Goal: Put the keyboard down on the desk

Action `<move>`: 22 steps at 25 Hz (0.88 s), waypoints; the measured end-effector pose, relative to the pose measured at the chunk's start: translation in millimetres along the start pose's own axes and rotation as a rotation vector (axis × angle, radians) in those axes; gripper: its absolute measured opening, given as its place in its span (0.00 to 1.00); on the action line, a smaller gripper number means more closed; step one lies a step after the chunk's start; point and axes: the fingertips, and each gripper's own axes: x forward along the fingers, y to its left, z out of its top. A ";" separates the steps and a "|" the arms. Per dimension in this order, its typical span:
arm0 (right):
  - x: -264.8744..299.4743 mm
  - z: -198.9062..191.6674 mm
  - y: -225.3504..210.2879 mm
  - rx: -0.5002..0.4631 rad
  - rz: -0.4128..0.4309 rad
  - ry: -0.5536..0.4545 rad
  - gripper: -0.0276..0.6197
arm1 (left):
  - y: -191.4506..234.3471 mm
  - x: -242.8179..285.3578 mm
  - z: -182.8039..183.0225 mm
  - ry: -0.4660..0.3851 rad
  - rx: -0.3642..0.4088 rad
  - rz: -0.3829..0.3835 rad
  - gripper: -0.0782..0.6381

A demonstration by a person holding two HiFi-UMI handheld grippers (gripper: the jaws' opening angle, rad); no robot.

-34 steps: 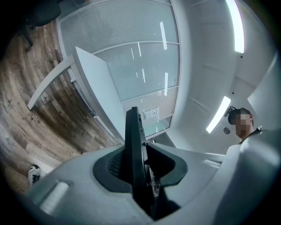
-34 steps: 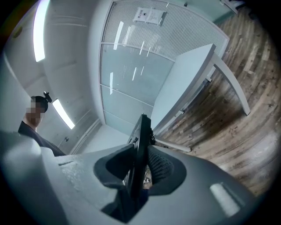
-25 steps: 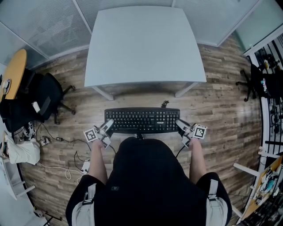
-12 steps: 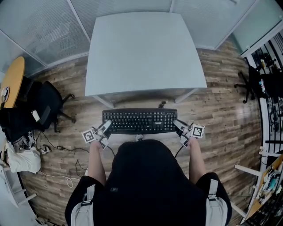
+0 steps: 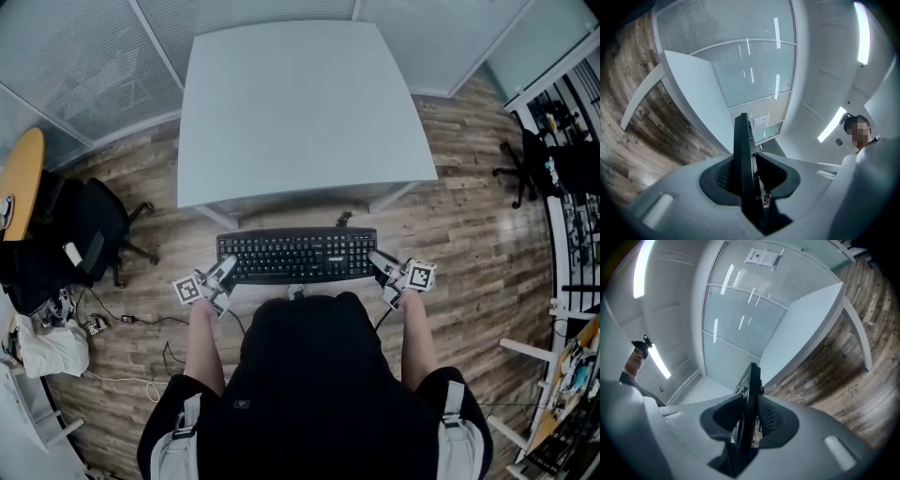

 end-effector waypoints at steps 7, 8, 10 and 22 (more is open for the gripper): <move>-2.1 -6.7 -9.1 0.002 -0.018 0.020 0.20 | 0.2 0.6 -3.1 0.020 -0.007 0.001 0.25; -2.2 -6.7 -12.1 0.003 -0.018 0.023 0.20 | 1.1 1.1 -4.3 0.020 -0.007 0.004 0.25; 0.5 -6.3 -16.6 0.010 -0.002 0.026 0.20 | 3.4 1.2 -6.7 0.012 -0.006 0.013 0.25; 7.9 14.0 -5.8 -0.012 0.034 0.066 0.20 | -22.8 -7.7 -6.2 -0.064 0.020 0.036 0.25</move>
